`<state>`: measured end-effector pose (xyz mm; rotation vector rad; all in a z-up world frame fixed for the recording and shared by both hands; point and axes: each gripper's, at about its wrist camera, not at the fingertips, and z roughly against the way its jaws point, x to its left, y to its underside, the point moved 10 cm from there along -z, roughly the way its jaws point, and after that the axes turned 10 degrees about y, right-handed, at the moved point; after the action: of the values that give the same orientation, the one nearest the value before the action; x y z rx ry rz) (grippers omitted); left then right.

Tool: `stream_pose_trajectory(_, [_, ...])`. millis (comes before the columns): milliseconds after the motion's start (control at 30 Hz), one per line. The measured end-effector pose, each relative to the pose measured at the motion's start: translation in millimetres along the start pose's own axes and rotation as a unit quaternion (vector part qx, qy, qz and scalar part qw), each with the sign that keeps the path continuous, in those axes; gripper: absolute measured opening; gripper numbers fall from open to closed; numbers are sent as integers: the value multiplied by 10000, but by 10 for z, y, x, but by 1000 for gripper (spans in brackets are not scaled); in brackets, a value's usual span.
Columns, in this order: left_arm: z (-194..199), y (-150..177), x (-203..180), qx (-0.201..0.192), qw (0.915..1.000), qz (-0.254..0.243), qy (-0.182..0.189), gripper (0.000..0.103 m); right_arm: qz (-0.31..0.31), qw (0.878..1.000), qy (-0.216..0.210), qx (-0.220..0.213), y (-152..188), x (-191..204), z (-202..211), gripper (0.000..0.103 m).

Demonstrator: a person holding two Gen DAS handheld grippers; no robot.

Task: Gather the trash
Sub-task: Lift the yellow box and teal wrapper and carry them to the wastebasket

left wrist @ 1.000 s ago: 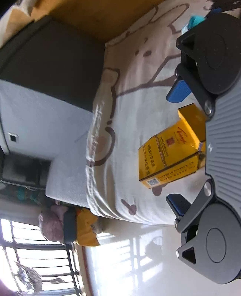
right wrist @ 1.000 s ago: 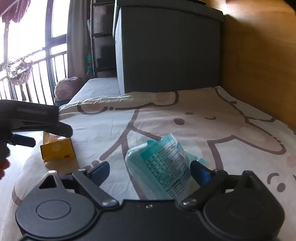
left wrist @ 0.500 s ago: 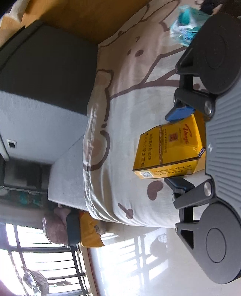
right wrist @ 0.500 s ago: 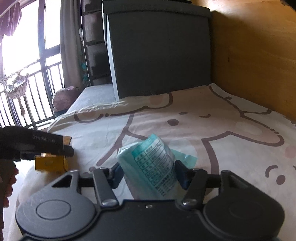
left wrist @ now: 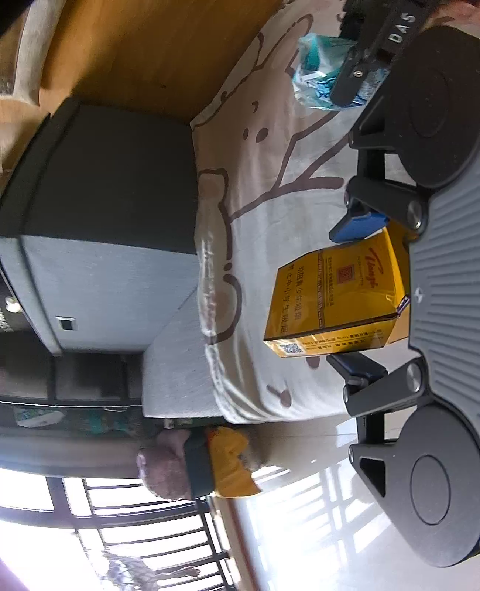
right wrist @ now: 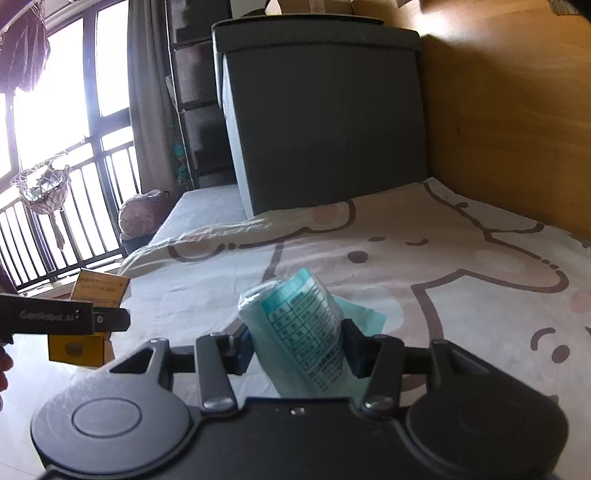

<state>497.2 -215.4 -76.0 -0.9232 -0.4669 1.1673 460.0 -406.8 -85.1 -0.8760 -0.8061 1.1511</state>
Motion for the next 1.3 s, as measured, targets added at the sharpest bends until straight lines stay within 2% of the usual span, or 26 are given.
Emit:
stream_pose_trajectory(167, [274, 55, 46, -123, 9999, -50, 25, 64, 44, 10000, -55, -60, 12, 70, 186, 49])
stream_pose_trajectory(500, [792, 245, 92, -102, 9999, -91, 81, 64, -44, 10000, -20, -77, -13, 102, 746, 49])
stream_pose_trajectory(867, [1457, 354, 130, -236, 9996, -32, 167, 64, 212, 9997, -77, 10, 3, 382, 1298, 49])
stream_pose_trajectory(1300, [2158, 675, 573, -349, 9986, 403, 6, 64, 545, 9980, -308, 98, 122, 864, 1744, 49])
